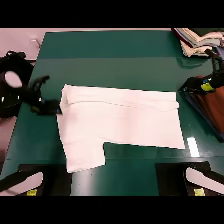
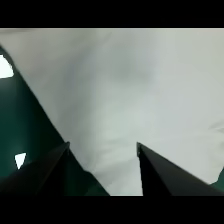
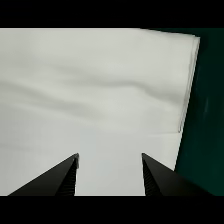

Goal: Fold the shirts.

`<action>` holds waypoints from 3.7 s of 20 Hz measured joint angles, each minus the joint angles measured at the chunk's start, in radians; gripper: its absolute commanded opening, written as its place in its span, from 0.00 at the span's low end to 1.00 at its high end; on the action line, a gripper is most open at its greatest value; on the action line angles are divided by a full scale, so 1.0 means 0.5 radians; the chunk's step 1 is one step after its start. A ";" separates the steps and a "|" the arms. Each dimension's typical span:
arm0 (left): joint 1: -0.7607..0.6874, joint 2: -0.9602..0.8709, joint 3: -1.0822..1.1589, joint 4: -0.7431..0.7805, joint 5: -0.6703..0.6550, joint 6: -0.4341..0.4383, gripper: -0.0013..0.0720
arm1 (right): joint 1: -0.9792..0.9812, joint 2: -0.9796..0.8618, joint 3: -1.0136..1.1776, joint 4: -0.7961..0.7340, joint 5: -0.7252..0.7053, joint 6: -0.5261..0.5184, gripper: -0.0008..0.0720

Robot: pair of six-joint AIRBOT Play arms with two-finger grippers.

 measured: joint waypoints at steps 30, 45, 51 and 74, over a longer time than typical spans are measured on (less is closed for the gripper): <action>-0.151 0.484 -0.914 -0.555 0.306 0.088 0.06 | -0.840 0.310 -1.477 -0.163 0.121 -0.076 0.53; -0.151 1.108 -0.866 -0.346 -0.168 -0.092 0.05 | -0.271 0.587 -1.164 -0.317 0.388 -0.121 0.03; -0.152 1.217 -0.637 -0.330 -0.272 -0.198 0.06 | -0.269 0.777 -0.982 -0.426 0.482 -0.114 0.03; -0.156 -0.185 0.339 -0.256 0.617 -0.077 0.06 | -0.240 -0.626 0.176 0.204 0.108 -0.224 0.81</action>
